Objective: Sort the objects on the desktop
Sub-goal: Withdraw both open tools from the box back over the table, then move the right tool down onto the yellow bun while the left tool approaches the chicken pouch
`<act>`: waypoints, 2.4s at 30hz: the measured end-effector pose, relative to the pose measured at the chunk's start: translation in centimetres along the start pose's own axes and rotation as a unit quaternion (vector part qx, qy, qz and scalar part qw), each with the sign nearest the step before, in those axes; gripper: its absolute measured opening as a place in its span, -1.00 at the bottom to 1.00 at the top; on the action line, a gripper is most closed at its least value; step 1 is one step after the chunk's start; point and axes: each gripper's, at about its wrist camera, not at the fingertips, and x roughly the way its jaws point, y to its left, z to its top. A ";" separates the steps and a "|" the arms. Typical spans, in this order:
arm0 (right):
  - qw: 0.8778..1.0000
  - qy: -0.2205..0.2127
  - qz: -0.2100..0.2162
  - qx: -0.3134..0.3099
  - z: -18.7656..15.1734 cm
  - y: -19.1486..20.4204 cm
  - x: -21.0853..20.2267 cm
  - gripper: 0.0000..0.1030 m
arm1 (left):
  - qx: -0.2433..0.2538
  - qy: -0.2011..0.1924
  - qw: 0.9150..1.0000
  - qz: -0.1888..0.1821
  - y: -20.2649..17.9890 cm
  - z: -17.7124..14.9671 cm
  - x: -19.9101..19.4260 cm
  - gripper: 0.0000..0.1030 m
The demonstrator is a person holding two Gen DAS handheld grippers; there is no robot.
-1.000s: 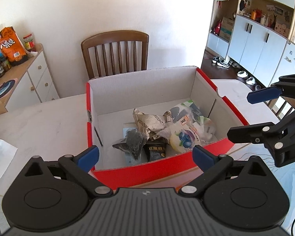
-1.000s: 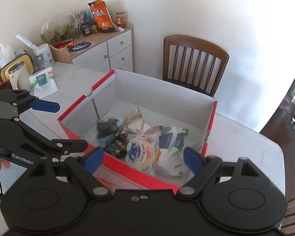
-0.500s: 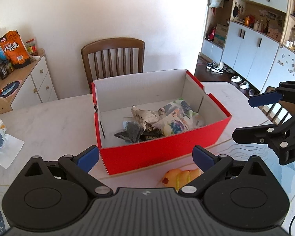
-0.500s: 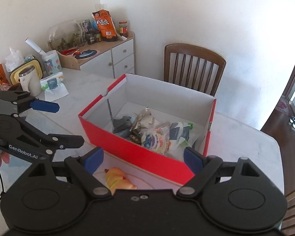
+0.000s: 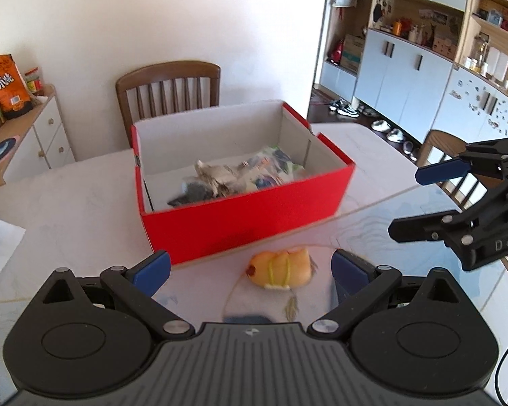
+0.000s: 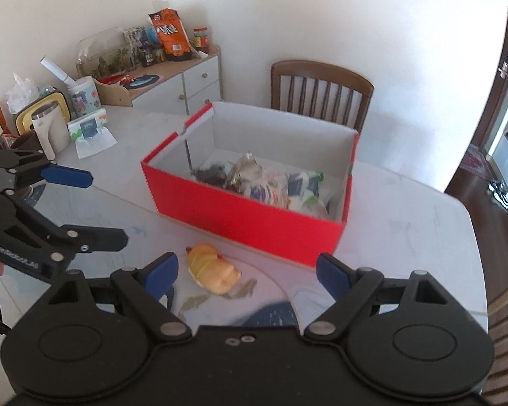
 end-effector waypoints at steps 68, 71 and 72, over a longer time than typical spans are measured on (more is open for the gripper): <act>0.987 0.107 0.084 -0.084 0.0 2.5 13.3 0.71 | 0.077 0.092 0.993 -0.014 0.4 -8.8 10.1 0.99; 0.985 0.111 0.091 -0.093 0.4 2.9 14.0 0.71 | 0.092 0.088 0.992 -0.024 0.7 -8.9 10.3 0.99; 0.985 0.113 0.091 -0.096 0.5 3.0 14.3 0.71 | 0.097 0.087 0.991 -0.025 0.6 -8.8 10.4 0.99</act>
